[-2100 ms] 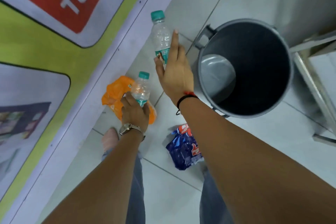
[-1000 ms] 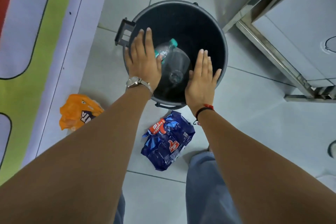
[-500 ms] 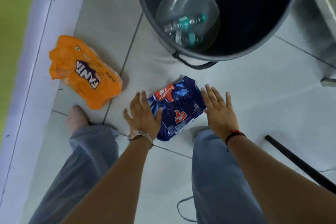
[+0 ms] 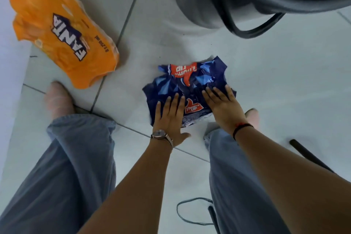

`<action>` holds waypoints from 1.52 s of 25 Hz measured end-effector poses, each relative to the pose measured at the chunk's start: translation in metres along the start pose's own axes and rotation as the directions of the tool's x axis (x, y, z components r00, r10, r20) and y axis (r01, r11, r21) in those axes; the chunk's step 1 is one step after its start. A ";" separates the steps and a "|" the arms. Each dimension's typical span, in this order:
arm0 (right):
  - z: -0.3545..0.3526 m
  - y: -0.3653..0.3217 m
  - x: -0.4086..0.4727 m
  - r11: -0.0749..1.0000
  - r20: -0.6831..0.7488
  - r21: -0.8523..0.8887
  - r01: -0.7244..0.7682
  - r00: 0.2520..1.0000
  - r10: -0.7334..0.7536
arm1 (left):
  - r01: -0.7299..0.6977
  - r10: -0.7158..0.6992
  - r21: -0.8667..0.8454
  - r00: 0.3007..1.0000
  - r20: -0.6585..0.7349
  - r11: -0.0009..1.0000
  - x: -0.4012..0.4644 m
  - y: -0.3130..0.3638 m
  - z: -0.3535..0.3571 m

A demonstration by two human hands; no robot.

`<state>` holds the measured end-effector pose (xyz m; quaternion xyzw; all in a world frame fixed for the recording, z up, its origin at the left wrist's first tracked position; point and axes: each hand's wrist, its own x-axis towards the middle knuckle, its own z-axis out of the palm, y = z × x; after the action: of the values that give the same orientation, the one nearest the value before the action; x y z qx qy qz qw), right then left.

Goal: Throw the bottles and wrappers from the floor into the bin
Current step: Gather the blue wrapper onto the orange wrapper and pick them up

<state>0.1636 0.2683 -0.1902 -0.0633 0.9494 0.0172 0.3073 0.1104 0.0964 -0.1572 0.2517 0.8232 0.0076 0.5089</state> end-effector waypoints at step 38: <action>-0.223 -0.170 0.193 0.796 0.204 0.519 -0.312 0.949 0.239 | -0.017 0.099 0.542 0.988 -0.122 0.840 0.027 -0.266 -0.243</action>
<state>-0.0987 0.0623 -0.1209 0.1669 0.8920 -0.2049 0.3668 -0.2122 -0.0652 -0.1343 0.4081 0.8189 -0.1906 0.3557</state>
